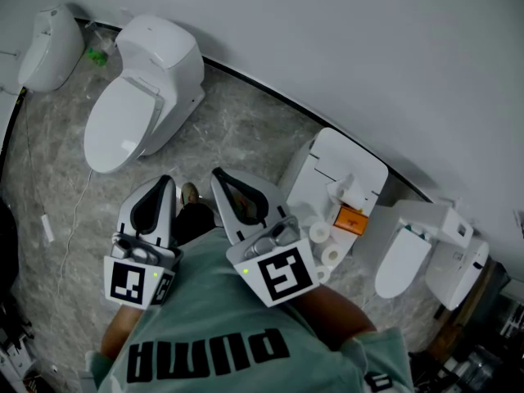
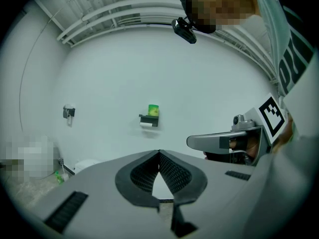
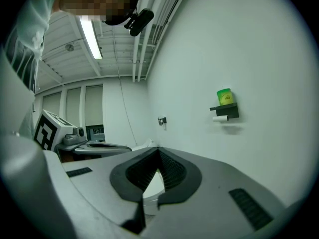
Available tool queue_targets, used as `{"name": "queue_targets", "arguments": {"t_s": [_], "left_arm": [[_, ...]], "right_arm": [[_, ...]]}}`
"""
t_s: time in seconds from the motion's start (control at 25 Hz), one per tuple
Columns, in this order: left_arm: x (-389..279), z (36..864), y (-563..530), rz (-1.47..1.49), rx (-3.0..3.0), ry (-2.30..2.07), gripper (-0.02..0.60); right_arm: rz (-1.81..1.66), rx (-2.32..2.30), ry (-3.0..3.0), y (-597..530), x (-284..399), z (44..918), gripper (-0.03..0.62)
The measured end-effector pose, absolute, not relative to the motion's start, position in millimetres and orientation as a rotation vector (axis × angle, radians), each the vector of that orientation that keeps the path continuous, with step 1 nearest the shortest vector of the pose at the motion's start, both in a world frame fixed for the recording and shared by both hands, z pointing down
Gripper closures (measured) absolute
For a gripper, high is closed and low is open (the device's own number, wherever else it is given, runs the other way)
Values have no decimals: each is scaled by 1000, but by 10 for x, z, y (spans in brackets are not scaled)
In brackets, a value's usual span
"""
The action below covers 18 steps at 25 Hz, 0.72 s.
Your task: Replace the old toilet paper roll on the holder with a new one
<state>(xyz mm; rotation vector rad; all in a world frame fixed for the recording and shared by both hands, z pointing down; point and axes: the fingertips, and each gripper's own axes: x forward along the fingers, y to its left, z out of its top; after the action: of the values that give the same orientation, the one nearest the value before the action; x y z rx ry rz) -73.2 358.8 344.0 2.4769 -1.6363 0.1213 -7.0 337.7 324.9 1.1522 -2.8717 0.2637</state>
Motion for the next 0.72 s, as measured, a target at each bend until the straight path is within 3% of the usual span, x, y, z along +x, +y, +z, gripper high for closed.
{"name": "queue_targets", "arguments": {"t_s": [0.72], "left_arm": [[-1396, 3193, 3134, 83, 2597, -1463, 577]], "right_arm": [[242, 1365, -2766, 3021, -710, 3002, 591]]}}
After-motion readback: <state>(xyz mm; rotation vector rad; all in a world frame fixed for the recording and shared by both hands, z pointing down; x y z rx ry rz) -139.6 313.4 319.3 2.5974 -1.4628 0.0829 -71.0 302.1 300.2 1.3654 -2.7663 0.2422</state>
